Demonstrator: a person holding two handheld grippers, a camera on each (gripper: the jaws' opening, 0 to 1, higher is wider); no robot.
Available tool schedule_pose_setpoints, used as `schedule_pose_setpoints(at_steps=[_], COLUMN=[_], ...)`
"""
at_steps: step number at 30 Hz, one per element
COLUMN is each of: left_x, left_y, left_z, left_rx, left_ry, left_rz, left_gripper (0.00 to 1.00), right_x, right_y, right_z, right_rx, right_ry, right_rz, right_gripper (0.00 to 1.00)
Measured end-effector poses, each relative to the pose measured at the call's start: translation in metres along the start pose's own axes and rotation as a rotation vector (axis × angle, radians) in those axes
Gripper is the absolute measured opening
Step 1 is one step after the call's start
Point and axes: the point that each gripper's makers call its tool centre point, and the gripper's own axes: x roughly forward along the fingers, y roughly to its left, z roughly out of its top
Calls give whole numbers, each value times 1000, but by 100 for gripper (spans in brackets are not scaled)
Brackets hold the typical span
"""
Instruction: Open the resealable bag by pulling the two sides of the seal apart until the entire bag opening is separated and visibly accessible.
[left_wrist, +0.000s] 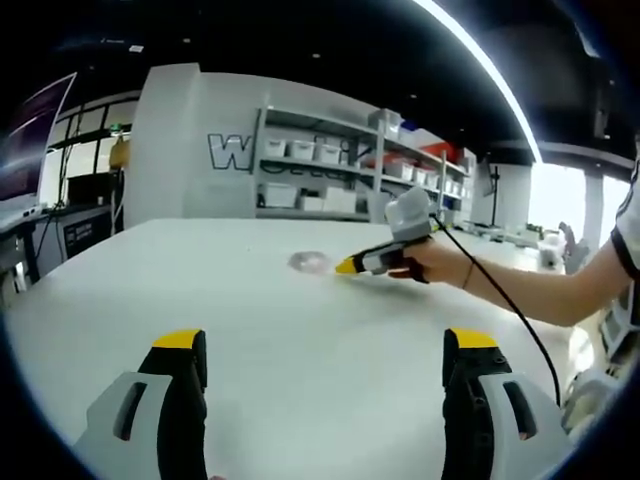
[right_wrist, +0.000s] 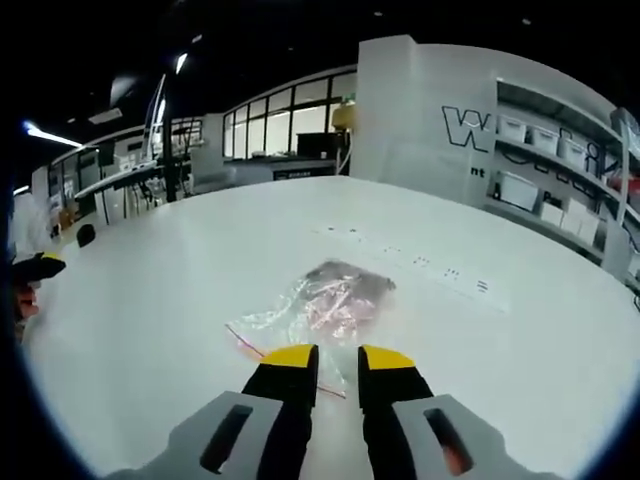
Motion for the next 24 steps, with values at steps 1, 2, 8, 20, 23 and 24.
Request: schedule_pose_setpoints(at_steps=[1, 2, 8, 20, 23, 24], left_x=[0, 0, -1, -3, -3, -3], left_y=[0, 0, 1, -2, -2, -3], left_z=[0, 0, 0, 0, -1, -1], left_rx=[-2, -3, -3, -4, -3, -5], left_ry=[1, 2, -1, -4, 2, 0], left_rz=[-1, 0, 2, -3, -2, -3], left_gripper=[97, 97, 97, 96, 96, 96], right_x=[0, 0, 1, -2, -4, -4], right_y=[0, 0, 2, 10, 15, 15], right_z=[0, 1, 3, 5, 5, 5], right_rx=[4, 9, 17, 42, 75, 83], right_ry=[-3, -12, -23, -44, -52, -55], right_rz=[0, 0, 3, 34, 60, 64], right_gripper=[10, 8, 4, 0, 0, 0])
